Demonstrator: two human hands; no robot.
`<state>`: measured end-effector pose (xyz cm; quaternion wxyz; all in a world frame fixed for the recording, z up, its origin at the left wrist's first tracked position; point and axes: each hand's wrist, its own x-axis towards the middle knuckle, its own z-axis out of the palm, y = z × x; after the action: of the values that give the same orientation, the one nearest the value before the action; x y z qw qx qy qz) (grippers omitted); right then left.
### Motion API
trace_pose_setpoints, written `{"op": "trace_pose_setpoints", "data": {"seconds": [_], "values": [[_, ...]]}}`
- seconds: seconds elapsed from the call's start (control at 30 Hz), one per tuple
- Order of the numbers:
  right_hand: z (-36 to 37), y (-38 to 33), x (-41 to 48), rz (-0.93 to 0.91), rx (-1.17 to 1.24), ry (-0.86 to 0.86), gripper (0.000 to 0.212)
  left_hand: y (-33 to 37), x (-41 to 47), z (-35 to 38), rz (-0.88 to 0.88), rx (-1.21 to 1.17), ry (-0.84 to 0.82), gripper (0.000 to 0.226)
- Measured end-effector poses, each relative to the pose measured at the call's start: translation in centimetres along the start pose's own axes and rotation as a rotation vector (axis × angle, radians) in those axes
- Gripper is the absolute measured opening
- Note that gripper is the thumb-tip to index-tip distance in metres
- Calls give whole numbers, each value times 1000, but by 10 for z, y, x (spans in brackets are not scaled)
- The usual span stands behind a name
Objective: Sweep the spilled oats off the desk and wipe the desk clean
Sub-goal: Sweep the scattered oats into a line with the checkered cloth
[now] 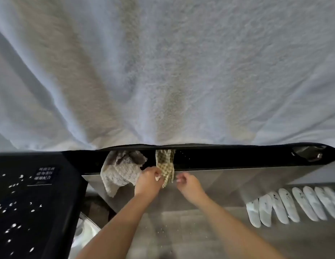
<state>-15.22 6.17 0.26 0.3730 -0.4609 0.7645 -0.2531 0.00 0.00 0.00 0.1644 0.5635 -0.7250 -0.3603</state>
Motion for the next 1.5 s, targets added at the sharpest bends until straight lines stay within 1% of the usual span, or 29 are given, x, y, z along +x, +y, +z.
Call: {"op": "trace_pose_setpoints", "data": {"seconds": [0.07,0.13,0.23,0.33,0.37,0.43,0.47,0.53,0.57,0.67,0.73,0.8,0.83,0.87,0.9,0.93,1.03,1.1,1.13,1.2,1.23,1.27,1.33,1.4,1.5], "values": [[6,-5,17,31,55,41,16,-4,15,6,6,114,61,24],[10,-12,29,71,64,61,20,-2,23,11,6,257,76,28],[17,-7,48,93,20,118,18,-2,33,21,57,375,114,26],[20,-7,55,74,-25,174,13,-3,37,20,77,372,163,9],[21,-7,56,60,-36,183,14,-3,37,21,96,363,179,9],[20,-9,54,36,-58,179,16,-7,35,23,159,350,216,16],[20,-9,51,22,-48,168,16,-8,32,23,186,298,227,16],[16,-10,43,-12,35,162,14,-6,24,19,190,93,219,11],[13,-10,37,-24,93,158,13,-4,18,17,141,-31,203,9],[-1,-11,15,-44,330,155,14,4,-3,6,-92,-380,167,8],[-10,-10,0,52,535,126,12,14,-19,-2,-216,-668,156,7],[-18,-12,-13,225,816,18,8,27,-35,-13,-300,-976,118,10],[-21,-12,-19,320,960,-47,8,33,-43,-18,-322,-1080,91,11],[-23,-12,-25,395,1054,-109,10,37,-52,-22,-331,-1134,64,11],[-25,-13,-31,445,1078,-169,13,41,-60,-25,-332,-1141,38,12],[-27,-13,-37,475,1045,-224,16,43,-67,-26,-330,-1125,22,12],[-29,-14,-50,491,827,-292,16,49,-86,-24,-385,-1043,71,18],[-27,-11,-54,510,762,-284,11,52,-94,-23,-457,-1070,168,20],[-27,-10,-55,522,755,-271,8,53,-98,-22,-491,-1120,217,20],[-26,-5,-56,537,769,-226,5,54,-107,-24,-542,-1187,306,15],[-26,-3,-57,538,791,-196,4,52,-111,-25,-548,-1172,338,13],[-26,0,-58,530,820,-171,4,48,-115,-26,-550,-1124,350,16],[-27,2,-61,486,877,-158,5,38,-124,-28,-547,-948,343,27],[-27,2,-64,438,902,-179,7,29,-131,-29,-555,-824,355,24],[-25,0,-68,402,910,-223,8,20,-140,-32,-590,-724,436,14]]}}
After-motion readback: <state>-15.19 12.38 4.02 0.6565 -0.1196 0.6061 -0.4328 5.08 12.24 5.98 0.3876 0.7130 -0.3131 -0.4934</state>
